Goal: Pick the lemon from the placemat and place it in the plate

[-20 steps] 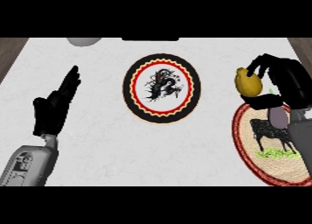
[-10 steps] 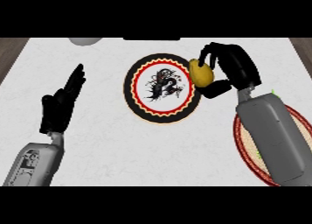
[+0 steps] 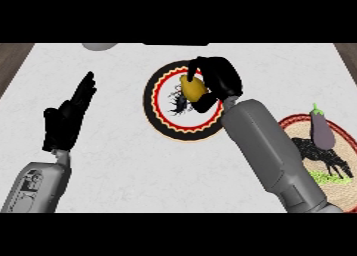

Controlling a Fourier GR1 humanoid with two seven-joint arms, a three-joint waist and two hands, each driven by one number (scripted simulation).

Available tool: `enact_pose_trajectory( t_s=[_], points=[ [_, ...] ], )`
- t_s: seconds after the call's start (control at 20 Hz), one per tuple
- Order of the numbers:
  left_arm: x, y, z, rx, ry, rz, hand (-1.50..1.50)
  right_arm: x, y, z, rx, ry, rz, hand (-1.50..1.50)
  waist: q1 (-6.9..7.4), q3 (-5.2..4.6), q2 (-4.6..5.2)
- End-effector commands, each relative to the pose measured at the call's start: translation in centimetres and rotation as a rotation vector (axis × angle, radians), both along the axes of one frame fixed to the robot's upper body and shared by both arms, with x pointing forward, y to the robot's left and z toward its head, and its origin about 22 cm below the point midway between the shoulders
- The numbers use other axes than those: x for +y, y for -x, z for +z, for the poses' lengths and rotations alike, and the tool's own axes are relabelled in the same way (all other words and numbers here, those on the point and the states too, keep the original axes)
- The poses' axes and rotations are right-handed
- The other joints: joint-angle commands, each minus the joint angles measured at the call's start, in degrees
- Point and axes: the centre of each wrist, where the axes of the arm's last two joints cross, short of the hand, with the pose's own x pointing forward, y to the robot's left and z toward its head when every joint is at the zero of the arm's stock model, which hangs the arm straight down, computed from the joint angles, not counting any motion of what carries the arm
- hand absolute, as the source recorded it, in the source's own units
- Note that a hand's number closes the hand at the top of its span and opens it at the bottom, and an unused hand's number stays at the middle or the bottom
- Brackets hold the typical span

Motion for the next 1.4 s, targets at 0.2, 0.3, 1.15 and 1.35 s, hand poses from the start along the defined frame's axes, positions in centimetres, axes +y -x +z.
enact_pose_trajectory(
  t_s=[0.2, 0.3, 1.15, 1.35],
  points=[
    [-0.9, -1.1, 0.8, -0.008, 0.006, -0.054, 0.00, 1.7, -0.9, -3.8, 0.164, 0.048, -0.123, -1.50, 2.10, 0.04, 0.65],
    [-2.4, -0.5, -0.1, -0.012, 0.001, -0.072, 0.00, 1.3, -0.3, -5.5, 0.224, 0.004, -0.140, -1.50, 3.26, 0.06, 0.85],
    [0.7, -0.8, 1.3, -0.004, 0.004, 0.008, 0.00, -1.9, -0.9, -6.2, 0.112, -0.648, -0.209, -1.50, 0.19, 0.09, 0.05],
    [1.2, -0.6, 0.0, 0.020, 0.012, 0.007, 0.00, -6.6, -2.0, -5.0, 0.067, -0.716, -0.295, -1.50, -1.02, 0.03, -0.16]
  ],
)
